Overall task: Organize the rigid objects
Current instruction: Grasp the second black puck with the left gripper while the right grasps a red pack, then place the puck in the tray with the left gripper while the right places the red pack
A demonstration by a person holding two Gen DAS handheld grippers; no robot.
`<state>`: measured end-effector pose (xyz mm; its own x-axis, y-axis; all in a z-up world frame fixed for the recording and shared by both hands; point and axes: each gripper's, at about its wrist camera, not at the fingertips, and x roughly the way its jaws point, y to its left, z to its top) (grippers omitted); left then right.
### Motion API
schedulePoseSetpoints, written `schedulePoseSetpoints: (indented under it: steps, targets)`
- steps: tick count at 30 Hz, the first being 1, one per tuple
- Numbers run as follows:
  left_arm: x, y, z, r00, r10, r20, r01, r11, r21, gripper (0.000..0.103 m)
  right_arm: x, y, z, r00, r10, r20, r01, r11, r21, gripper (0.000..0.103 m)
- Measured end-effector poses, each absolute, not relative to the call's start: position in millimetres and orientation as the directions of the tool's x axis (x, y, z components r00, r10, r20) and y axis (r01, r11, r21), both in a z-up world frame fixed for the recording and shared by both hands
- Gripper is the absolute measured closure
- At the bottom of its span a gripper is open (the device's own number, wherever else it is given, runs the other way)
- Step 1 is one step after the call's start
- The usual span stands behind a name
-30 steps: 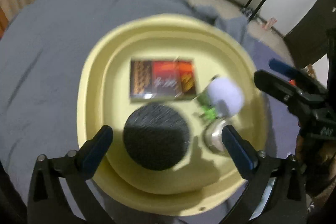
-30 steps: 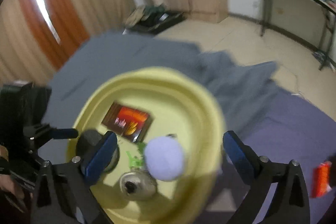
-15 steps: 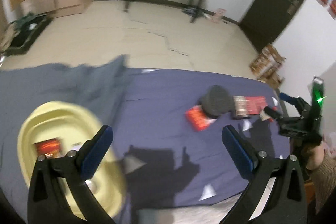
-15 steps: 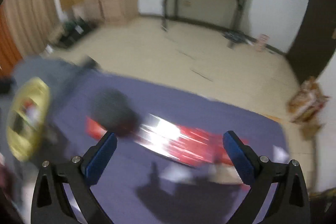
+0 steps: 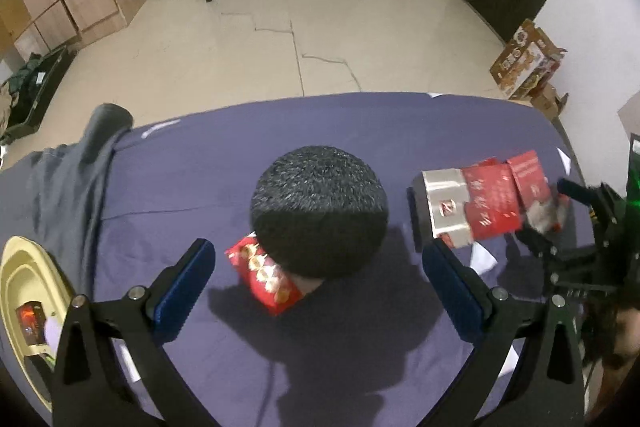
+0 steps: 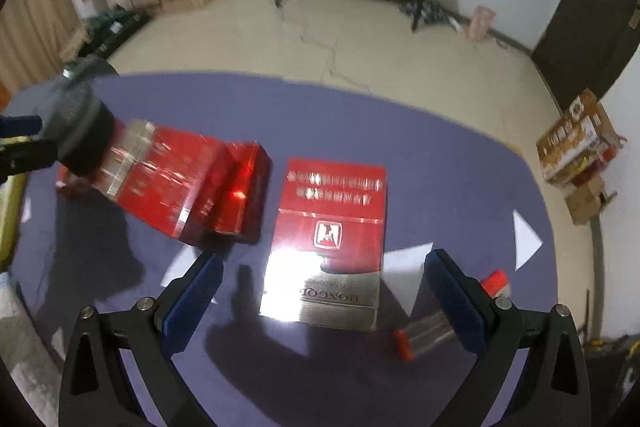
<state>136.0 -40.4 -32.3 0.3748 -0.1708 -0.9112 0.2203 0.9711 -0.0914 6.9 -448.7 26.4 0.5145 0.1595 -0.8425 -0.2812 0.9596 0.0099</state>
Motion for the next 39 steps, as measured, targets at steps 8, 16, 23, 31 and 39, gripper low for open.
schedulePoseSetpoints:
  steps: [8, 16, 23, 31, 39]
  targets:
    - [151, -43, -47, 0.393, -0.156, -0.906, 0.228, 0.971, -0.069, 0.034, 25, -428, 7, 0.535, 0.13, -0.835, -0.325, 0.944, -0.062, 0.03]
    - [128, -13, -1, 0.454, -0.253, -0.854, 0.232, 0.959, -0.161, 0.034, 6, -430, 24, 0.586, 0.135, -0.799, -0.342, 0.935, -0.093, 0.045]
    - [84, 93, 64, 0.527, -0.167, -0.833, 0.131, 0.985, -0.114, 0.034, -35, -411, 75, 0.694, 0.156, -0.703, -0.335, 0.934, -0.123, 0.046]
    - [25, 280, 71, 0.534, 0.057, -0.844, -0.124, 0.992, -0.011, 0.034, -102, -225, 142, 0.545, 0.553, -0.631, -0.68, 0.731, 0.053, 0.046]
    - [10, 366, 9, 0.455, 0.04, -0.89, -0.237, 0.969, -0.077, 0.034, -131, -49, 109, 0.391, 0.568, -0.725, -0.853, 0.52, -0.052, 0.047]
